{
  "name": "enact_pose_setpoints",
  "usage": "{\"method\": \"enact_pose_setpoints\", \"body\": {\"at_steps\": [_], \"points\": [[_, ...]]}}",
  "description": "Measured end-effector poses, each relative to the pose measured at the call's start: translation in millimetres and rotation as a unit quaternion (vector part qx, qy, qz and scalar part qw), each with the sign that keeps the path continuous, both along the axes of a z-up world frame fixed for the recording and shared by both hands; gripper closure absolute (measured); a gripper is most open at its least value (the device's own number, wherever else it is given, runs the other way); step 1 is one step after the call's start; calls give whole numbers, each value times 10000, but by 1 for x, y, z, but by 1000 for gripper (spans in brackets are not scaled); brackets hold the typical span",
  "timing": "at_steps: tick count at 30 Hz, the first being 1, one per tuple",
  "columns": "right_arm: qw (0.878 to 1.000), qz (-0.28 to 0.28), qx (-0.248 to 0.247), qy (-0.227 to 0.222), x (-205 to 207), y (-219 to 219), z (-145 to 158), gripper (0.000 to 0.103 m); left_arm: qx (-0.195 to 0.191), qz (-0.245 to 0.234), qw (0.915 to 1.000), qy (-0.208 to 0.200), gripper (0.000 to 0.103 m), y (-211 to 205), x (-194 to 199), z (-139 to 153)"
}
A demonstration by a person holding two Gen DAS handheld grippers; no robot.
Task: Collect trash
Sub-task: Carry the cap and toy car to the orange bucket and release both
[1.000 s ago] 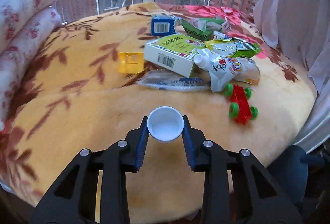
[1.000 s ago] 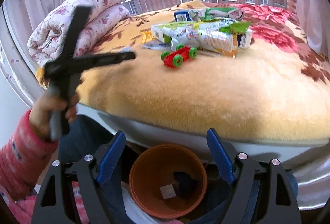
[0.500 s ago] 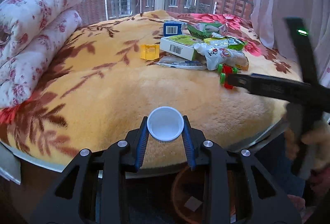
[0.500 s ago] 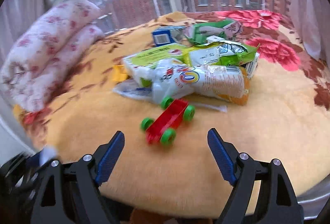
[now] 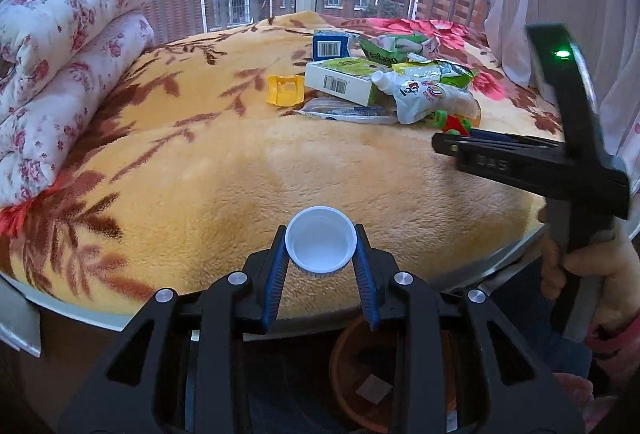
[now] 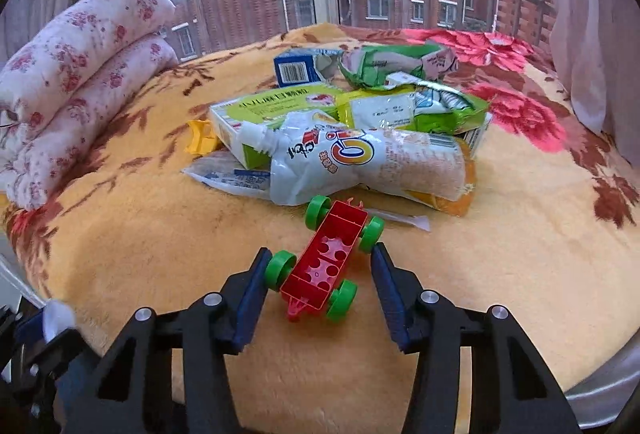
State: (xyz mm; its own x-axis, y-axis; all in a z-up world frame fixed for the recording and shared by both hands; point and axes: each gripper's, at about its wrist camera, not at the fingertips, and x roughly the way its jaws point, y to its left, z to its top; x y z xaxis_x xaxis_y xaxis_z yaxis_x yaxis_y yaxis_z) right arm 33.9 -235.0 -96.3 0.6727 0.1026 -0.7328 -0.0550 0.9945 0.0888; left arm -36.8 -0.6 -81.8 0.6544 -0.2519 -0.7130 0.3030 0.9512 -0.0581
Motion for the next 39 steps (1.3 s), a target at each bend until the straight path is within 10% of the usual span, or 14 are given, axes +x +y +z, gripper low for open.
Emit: {"method": "enact_pose_setpoints", "body": {"at_steps": [17,39], "points": [[9954,945,113,-69,-107,-30,44,52,237,-717,9967,290,72,-21,-31,-4],[9759,1320,309,1710,-152,-29,-64,51,786,-1744,9553,2255,72,-57,-59,-127]]}}
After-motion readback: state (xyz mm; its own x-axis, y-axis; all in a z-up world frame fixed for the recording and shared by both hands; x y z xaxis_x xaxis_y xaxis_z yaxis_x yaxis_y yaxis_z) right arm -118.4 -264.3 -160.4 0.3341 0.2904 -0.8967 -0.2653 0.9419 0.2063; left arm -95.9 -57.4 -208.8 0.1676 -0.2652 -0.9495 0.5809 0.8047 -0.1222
